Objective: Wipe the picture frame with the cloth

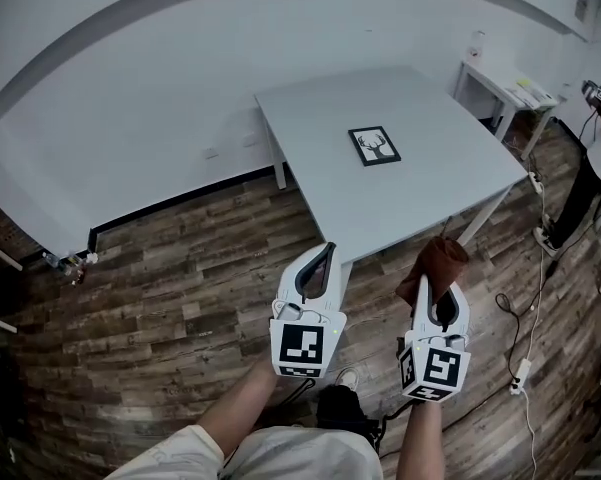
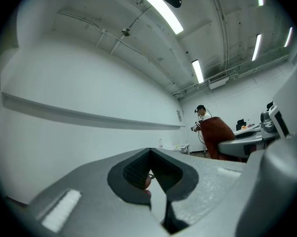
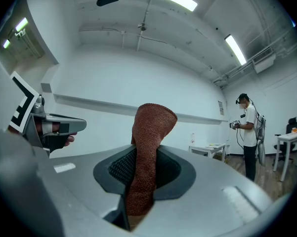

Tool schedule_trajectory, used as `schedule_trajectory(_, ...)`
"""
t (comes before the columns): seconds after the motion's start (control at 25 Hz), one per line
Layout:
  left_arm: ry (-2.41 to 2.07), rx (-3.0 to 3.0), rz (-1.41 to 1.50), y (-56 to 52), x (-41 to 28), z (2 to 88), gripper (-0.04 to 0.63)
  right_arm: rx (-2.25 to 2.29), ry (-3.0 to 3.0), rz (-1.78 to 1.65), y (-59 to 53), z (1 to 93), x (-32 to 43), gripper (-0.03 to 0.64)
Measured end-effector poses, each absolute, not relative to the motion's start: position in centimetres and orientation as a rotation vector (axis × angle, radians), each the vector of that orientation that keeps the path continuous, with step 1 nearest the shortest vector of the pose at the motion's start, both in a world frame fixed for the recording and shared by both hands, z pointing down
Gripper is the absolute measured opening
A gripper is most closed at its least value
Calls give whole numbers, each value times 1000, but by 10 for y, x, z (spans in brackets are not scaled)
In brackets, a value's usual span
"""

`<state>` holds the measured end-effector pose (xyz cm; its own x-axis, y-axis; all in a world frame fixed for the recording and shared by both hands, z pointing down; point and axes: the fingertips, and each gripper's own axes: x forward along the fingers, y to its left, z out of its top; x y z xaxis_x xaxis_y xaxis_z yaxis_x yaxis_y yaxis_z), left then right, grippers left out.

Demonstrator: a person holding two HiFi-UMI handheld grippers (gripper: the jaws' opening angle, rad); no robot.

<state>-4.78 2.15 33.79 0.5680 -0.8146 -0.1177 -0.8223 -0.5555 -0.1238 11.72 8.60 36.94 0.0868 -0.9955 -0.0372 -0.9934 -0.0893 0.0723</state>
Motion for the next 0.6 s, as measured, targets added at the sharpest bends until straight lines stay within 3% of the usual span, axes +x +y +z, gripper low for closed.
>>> schedule_trajectory(0.6,1445,-2617,81,-132,49,326,0,2220,-2158,-87,-74,366,208,107)
